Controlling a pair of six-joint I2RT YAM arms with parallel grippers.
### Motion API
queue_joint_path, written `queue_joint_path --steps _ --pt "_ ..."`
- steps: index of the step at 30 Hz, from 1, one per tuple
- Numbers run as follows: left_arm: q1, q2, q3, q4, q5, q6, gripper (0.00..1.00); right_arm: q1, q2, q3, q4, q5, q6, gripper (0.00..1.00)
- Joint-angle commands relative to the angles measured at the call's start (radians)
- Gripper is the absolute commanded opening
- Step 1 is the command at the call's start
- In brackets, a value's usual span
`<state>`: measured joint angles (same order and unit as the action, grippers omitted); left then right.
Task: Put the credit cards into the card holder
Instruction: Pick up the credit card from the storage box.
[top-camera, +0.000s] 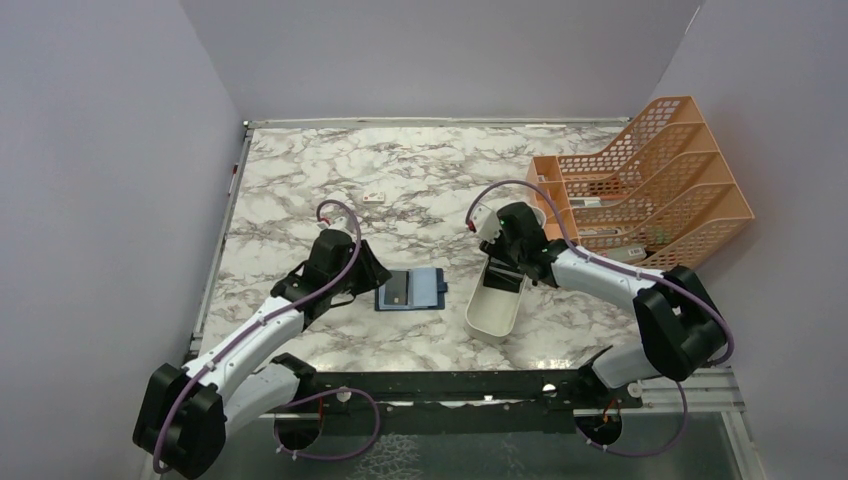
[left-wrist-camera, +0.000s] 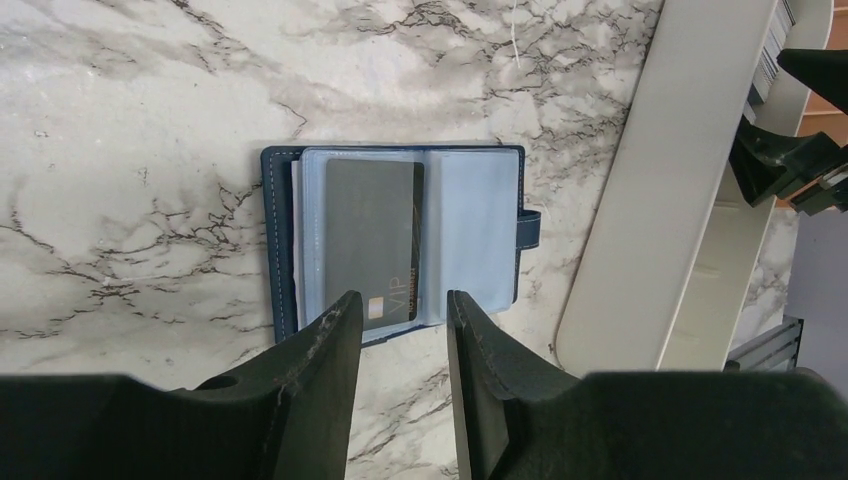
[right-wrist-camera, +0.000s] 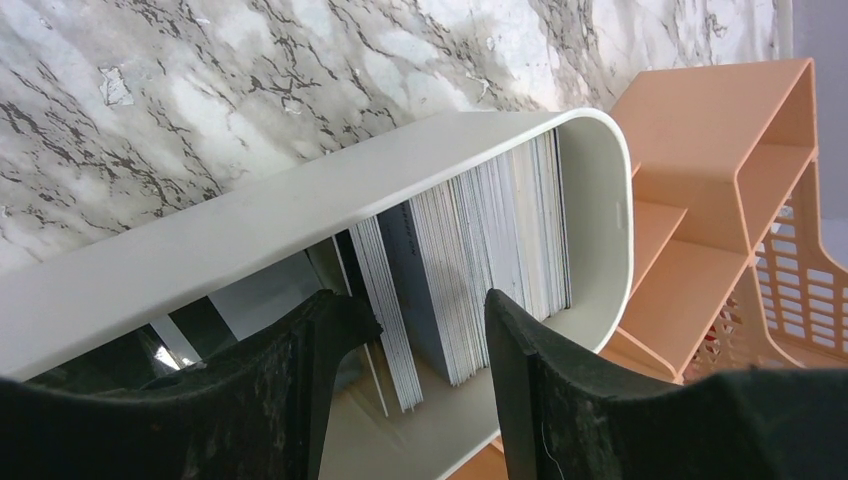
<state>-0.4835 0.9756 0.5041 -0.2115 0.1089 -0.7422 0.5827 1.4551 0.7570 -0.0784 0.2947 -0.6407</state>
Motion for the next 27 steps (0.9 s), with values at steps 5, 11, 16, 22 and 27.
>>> queue_joint_path --steps 5,11,16,22,27 --pt "0.005 -0.038 0.038 -0.031 0.011 0.020 0.40 -0.003 0.026 -0.054 0.104 0.044 -0.021 0.59" --pt "0.005 -0.040 0.047 -0.038 0.010 0.030 0.40 -0.003 0.021 -0.078 0.180 0.097 -0.045 0.54" --pt "0.004 -0.047 0.047 -0.041 0.012 0.032 0.41 -0.004 0.006 -0.073 0.187 0.121 -0.048 0.45" --pt "0.006 -0.062 0.044 -0.045 0.011 0.029 0.41 -0.004 -0.026 -0.068 0.196 0.114 -0.056 0.39" --pt "0.004 -0.068 0.041 -0.045 0.017 0.023 0.41 -0.013 -0.022 -0.072 0.204 0.115 -0.052 0.34"
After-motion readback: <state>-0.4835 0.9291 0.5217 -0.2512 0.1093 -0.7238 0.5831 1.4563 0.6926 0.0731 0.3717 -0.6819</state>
